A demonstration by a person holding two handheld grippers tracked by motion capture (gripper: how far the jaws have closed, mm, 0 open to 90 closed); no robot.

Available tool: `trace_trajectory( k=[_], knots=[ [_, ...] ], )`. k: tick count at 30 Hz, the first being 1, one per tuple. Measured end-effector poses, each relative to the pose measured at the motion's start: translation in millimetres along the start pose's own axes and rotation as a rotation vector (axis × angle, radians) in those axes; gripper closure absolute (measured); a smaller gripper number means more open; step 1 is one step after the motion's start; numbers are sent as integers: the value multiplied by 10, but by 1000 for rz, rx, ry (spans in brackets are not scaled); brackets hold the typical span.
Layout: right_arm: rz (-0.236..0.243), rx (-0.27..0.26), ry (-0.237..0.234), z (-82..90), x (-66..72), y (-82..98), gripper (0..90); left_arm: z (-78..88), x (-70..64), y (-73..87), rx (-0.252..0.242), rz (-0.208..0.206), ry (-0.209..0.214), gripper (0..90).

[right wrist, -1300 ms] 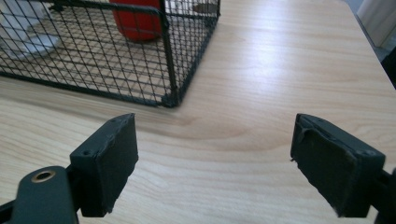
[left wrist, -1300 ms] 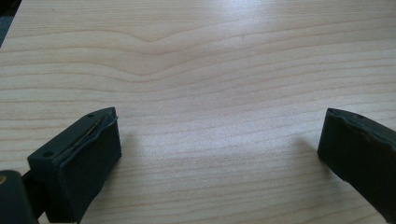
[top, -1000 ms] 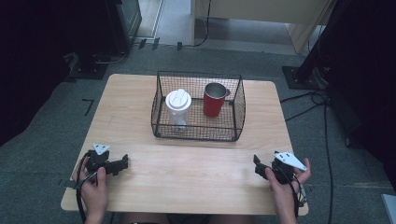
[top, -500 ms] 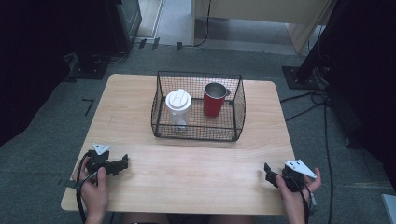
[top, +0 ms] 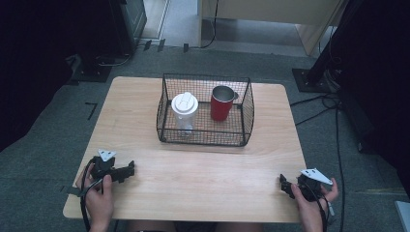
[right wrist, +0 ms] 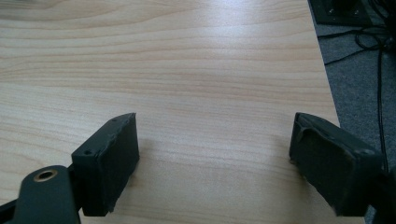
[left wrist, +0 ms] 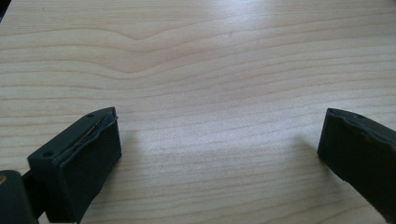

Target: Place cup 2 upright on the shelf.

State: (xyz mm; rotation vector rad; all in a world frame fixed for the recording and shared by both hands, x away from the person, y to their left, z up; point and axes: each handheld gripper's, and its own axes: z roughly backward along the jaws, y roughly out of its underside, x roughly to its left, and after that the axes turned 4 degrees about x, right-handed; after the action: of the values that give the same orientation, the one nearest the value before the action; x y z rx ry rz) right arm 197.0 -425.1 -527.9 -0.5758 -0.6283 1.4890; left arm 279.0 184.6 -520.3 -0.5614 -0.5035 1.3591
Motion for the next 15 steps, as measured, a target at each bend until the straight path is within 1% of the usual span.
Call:
trace_trajectory(
  k=[3, 9, 10, 12, 13, 15],
  knots=[
    [4, 1, 0, -1, 1, 0, 152, 1, -2, 1, 0, 0, 0, 0],
    [19, 3, -16, -4, -10, 0, 144, 1, -2, 2, -1, 0, 0, 0],
    [24, 4, -20, -8, -10, -2, 130, 1, -2, 2, -1, 0, 0, 0],
    [13, 11, -10, -11, -16, -3, 100, 1, -2, 2, -1, 0, 0, 0],
    [1, 13, 0, -14, -20, -5, 92, 0, -2, 2, -1, 0, 0, 0],
    [-6, 14, 6, -15, -23, -6, 90, 2, -5, 3, -1, 1, 0, 0]
  ],
)
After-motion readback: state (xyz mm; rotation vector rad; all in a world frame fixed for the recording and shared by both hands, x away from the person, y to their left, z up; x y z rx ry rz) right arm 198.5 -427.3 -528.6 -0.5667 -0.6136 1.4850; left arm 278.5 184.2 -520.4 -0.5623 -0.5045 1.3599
